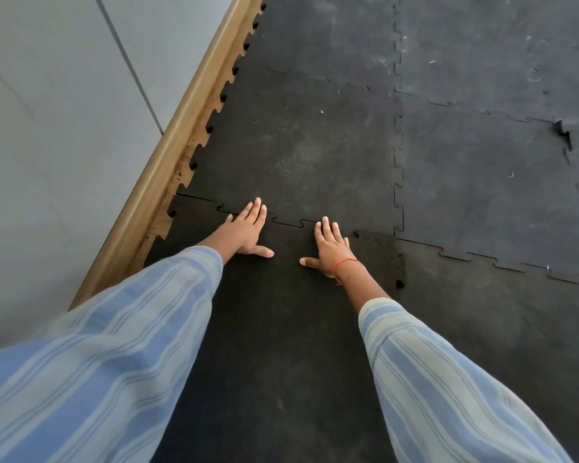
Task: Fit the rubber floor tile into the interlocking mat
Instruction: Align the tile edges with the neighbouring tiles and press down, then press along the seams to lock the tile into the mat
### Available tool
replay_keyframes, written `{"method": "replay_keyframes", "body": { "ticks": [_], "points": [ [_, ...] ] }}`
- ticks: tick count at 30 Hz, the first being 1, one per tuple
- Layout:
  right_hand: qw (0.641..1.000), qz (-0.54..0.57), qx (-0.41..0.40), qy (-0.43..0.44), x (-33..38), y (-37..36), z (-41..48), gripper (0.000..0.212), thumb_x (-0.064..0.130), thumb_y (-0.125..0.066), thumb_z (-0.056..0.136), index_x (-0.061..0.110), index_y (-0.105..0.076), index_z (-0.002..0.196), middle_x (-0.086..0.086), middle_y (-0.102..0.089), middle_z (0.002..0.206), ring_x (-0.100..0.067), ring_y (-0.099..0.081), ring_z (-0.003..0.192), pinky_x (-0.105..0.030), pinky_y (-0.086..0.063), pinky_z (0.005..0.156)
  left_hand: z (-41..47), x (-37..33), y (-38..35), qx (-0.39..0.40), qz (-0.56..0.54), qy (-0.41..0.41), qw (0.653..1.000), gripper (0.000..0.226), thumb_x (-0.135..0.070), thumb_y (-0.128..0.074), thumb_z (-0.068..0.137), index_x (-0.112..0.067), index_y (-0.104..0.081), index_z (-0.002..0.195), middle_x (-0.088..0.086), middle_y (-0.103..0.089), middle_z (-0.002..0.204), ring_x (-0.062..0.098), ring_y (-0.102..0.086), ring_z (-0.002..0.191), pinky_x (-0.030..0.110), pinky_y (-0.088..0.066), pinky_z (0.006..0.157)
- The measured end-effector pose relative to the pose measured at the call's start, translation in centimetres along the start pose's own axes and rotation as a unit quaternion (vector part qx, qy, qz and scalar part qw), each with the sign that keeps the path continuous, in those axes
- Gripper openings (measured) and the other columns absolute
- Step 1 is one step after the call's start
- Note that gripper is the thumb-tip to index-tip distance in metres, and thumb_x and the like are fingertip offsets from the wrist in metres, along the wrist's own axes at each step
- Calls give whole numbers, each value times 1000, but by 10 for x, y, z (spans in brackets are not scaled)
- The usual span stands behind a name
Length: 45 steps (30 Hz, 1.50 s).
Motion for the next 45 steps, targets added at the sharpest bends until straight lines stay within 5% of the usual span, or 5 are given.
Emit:
{"method": "replay_keyframes", "body": {
  "ticks": [7,13,25,34,45],
  "points": [
    [1000,11,1,1,0,-1,0,94,45,-56,90,10,6,152,-4,17,161,-25,13,149,-48,-4,120,-5,3,-3,-36,-25,-20,999,112,-61,-55,87,-11,23,151,7,33,157,25,20,149,52,-3,119],
    [999,13,-2,-35,7,-4,-2,88,40,-55,92,10,1,153,-2,13,162,-24,8,149,-49,-9,120,-23,39,-34,-124,-128,146,973,144,-91,-52,58,-9,23,151,18,31,156,32,23,147,50,3,119],
    [999,-22,18,-36,13,5,-3,89,42,-56,92,9,0,153,-4,13,162,-25,5,150,-47,-6,121,-14,50,-21,-91,-107,116,983,141,-86,-55,63,-9,23,151,16,31,157,32,22,147,51,2,119],
    [985,37,-64,-158,-42,-14,-44,139,91,-48,56,11,13,151,-3,21,160,-19,18,148,-47,4,120,-21,-21,-43,-81,-15,-50,995,105,-73,-38,86,-17,19,153,3,32,158,27,24,147,61,5,115],
    [993,-2,29,-114,-64,14,-31,135,81,-58,62,11,15,151,-4,23,159,-20,17,148,-47,3,121,-19,-42,-34,-62,-24,-29,997,115,-73,-48,82,-13,22,152,8,35,156,31,25,146,56,4,118]
  ]
}}
Point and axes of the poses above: each hand's wrist, its own z-axis towards the middle knuckle, its own y-axis out of the back of the hand, x = y × z, the point moved 3 cm from there along z, towards the middle knuckle
